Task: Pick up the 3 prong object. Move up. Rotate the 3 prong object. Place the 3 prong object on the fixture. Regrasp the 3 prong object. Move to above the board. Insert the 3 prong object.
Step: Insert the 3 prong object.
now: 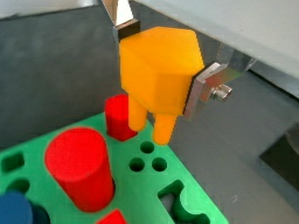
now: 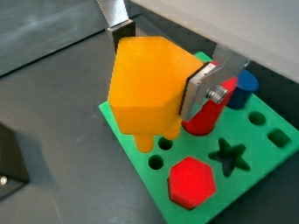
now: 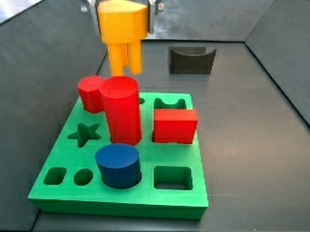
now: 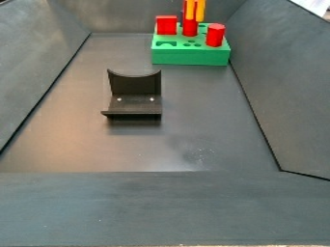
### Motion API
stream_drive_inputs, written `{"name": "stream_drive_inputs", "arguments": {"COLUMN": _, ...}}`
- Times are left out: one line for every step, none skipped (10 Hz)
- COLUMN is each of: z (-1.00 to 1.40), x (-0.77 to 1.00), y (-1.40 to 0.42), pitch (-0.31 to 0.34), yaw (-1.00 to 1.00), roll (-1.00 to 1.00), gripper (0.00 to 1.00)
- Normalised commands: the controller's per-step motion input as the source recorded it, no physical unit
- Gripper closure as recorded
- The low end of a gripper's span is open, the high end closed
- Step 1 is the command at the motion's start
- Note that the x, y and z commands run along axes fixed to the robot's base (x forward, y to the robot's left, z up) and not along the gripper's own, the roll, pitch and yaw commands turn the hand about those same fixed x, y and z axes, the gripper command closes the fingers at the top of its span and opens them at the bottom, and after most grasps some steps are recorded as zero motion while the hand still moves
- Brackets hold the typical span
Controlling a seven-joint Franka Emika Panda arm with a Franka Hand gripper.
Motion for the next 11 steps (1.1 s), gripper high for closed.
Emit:
{"name": "stream_drive_inputs", "arguments": {"z": -0.42, "x": 0.00, "y": -0.07, "pitch": -0.321, "yaw": 0.85, "roll": -0.07, "gripper": 1.00}}
{"name": "stream_drive_inputs", "arguments": {"z": -0.44, "x": 0.00, "y": 0.00, "pitch": -0.239, "yaw": 0.81, "roll": 0.03, "gripper": 1.00}}
{"name": "stream_drive_inputs", "arguments": {"z": -0.44, "x": 0.00, "y": 0.00, "pitch": -0.189, "yaw": 0.83, "roll": 0.14, "gripper": 1.00}}
{"name": "stream_drive_inputs", "arguments": {"z": -0.45, "x": 0.00, "y": 0.00, "pitch": -0.186, "yaw": 0.84, "roll": 0.14, "gripper": 1.00}}
{"name": "stream_drive_inputs", "arguments": {"z": -0.40, "x": 0.00, "y": 0.00, "pitch": -0.120, "yaw": 0.81, "roll": 0.28, "gripper": 1.00}}
{"name": "stream_drive_inputs", "arguments": {"z": -0.46, "x": 0.00, "y": 0.00, "pitch": -0.037, "yaw": 0.76, "roll": 0.32, "gripper": 1.00}}
{"name": "stream_drive_inputs", "arguments": {"z": -0.36, "x": 0.22, "y": -0.08, "pitch": 0.046, "yaw": 0.57, "roll": 0.25, "gripper": 1.00}}
{"name": "stream_drive_inputs", "arguments": {"z": -0.31, "x": 0.09, "y": 0.00, "pitch": 0.053, "yaw": 0.33, "roll": 0.10, "gripper": 1.00}}
{"name": "stream_drive_inputs", "arguments": {"z": -0.21, "x": 0.07, "y": 0.00, "pitch": 0.044, "yaw": 0.23, "roll": -0.08, "gripper": 1.00}}
{"name": "stream_drive_inputs", "arguments": {"z": -0.19, "x": 0.07, "y": 0.00, "pitch": 0.000, "yaw": 0.25, "roll": -0.07, "gripper": 1.00}}
{"name": "stream_drive_inputs", "arguments": {"z": -0.25, "x": 0.10, "y": 0.00, "pitch": 0.000, "yaw": 0.27, "roll": -0.06, "gripper": 1.00}}
